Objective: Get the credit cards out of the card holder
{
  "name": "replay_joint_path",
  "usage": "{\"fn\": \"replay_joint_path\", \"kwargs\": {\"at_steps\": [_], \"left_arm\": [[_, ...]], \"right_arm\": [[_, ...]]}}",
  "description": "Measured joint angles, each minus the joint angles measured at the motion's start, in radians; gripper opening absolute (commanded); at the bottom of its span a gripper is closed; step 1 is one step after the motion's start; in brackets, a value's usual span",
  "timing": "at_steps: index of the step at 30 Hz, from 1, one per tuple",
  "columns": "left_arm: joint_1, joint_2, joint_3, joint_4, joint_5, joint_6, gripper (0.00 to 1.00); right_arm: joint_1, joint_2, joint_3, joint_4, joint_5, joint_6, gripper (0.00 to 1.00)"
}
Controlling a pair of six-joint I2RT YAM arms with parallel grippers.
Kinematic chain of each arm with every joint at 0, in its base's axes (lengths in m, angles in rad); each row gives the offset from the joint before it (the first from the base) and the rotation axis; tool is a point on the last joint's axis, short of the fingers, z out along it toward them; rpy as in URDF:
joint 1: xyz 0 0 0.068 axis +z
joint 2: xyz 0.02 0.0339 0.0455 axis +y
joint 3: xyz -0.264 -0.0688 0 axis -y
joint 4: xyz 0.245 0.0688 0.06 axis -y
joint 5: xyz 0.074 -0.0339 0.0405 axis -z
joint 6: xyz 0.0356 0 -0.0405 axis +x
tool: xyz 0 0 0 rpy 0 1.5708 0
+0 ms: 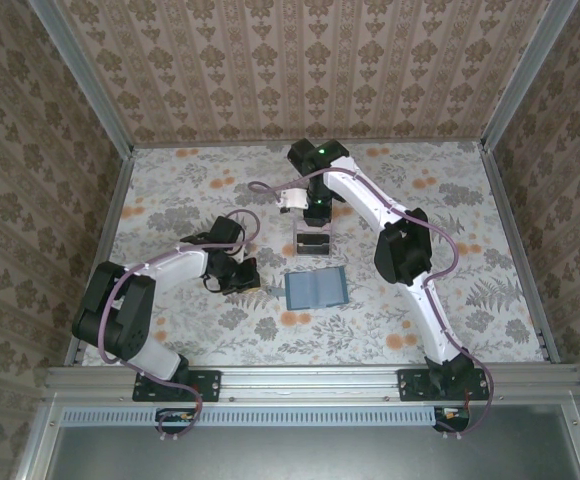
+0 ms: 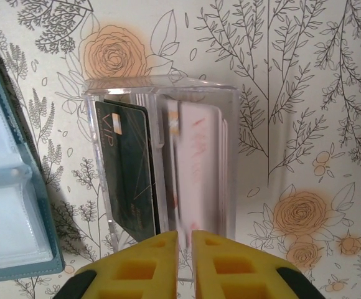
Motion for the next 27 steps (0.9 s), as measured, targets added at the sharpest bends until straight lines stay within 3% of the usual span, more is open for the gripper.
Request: {"fn": "replay_joint_path", "kwargs": {"at_steps": [5,9,14,16,18,20,23,27], "left_arm": [[0.000,0.000,0.000,-0.011,-0.009,0.021,0.11],[0.029,0.000,0.008,-0.034,-0.035,0.051,0.29],[0.040,0.000,0.038,-0.047,-0.084,0.074,0.52],[0.040,0.000,0.058,-0.056,-0.099,0.089,0.70],[0.043,0.000,0.081,-0.066,-0.114,0.099,0.78],[0.044,0.000,0.106,-0.076,-0.132,0.110,0.84],[0.047,0.000,0.141,-0.090,-0.158,0.126,0.97],[0.058,0.008,0.195,-0.124,-0.221,0.150,0.99]], "right_arm": [[0.000,-0.008,-0.012,0.032,0.021,0.023,0.22],[-0.005,-0.083,-0.129,0.101,0.035,0.061,0.33],[-0.016,-0.246,-0.371,0.237,0.053,0.126,0.57],[-0.023,-0.322,-0.486,0.304,0.060,0.151,0.70],[-0.026,-0.388,-0.589,0.366,0.074,0.173,0.80],[-0.029,-0.451,-0.690,0.428,0.087,0.194,0.97],[-0.034,-0.537,-0.836,0.515,0.100,0.229,1.00],[-0.040,-0.643,-1.016,0.622,0.111,0.294,1.00]]}}
